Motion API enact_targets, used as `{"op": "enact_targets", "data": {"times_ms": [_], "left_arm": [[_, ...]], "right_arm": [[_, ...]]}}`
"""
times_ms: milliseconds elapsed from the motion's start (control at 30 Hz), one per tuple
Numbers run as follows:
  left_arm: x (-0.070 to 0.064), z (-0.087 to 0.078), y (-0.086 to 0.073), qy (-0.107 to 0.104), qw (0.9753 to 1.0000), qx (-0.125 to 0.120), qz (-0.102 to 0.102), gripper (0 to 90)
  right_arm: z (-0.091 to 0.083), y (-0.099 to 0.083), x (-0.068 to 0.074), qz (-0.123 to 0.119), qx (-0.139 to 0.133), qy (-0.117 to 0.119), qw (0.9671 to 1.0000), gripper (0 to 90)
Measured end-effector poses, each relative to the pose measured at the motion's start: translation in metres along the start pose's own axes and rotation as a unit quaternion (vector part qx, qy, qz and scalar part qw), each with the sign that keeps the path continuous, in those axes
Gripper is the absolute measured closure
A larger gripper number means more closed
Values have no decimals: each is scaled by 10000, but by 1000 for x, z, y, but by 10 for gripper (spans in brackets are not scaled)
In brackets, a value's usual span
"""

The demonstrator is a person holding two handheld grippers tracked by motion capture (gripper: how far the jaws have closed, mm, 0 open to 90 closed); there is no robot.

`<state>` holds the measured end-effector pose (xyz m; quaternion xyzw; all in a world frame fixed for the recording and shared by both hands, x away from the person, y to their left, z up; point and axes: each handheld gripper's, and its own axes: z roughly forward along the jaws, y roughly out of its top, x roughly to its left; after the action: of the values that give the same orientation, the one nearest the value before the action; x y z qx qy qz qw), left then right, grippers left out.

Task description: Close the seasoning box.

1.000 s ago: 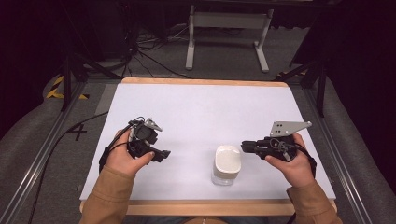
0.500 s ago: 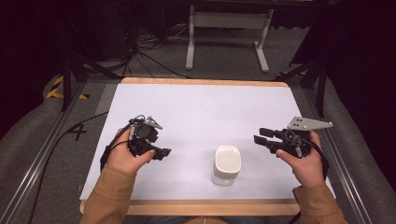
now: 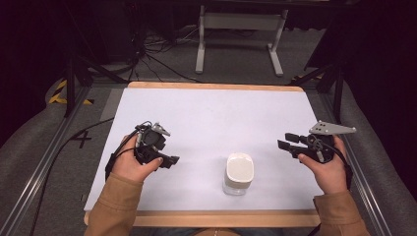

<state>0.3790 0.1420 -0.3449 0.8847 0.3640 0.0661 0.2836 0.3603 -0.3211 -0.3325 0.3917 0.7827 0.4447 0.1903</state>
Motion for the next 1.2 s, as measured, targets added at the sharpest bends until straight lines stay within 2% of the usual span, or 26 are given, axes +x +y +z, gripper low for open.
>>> {"op": "enact_targets", "data": {"times_ms": [200,333,467,633,733,933,1000,1200], "left_arm": [[6,5,-2,24,10000,20,-79,311],[10,8,-3,14,9998,89,-151,311],[13,10,-4,-12,9997,124,-200,311],[17,13,-6,-13,9995,163,-266,311],[20,17,-8,-11,9993,216,-316,311],[22,17,-8,-37,9992,255,-321,310],[22,17,-8,-44,9992,265,-307,309],[21,17,-8,-43,9992,253,-311,308]], "right_arm": [[5,-9,-14,122,222,-172,9995,520],[16,-19,-25,274,348,-98,9990,517],[26,-28,-34,347,585,-182,9975,511],[35,-36,-38,420,720,-177,9964,507],[44,-44,-41,443,902,-176,9948,502],[52,-56,-41,465,1133,-246,9922,499],[56,-60,-39,417,1241,-259,9911,499],[63,-61,-33,218,1304,-251,9909,496]]}}
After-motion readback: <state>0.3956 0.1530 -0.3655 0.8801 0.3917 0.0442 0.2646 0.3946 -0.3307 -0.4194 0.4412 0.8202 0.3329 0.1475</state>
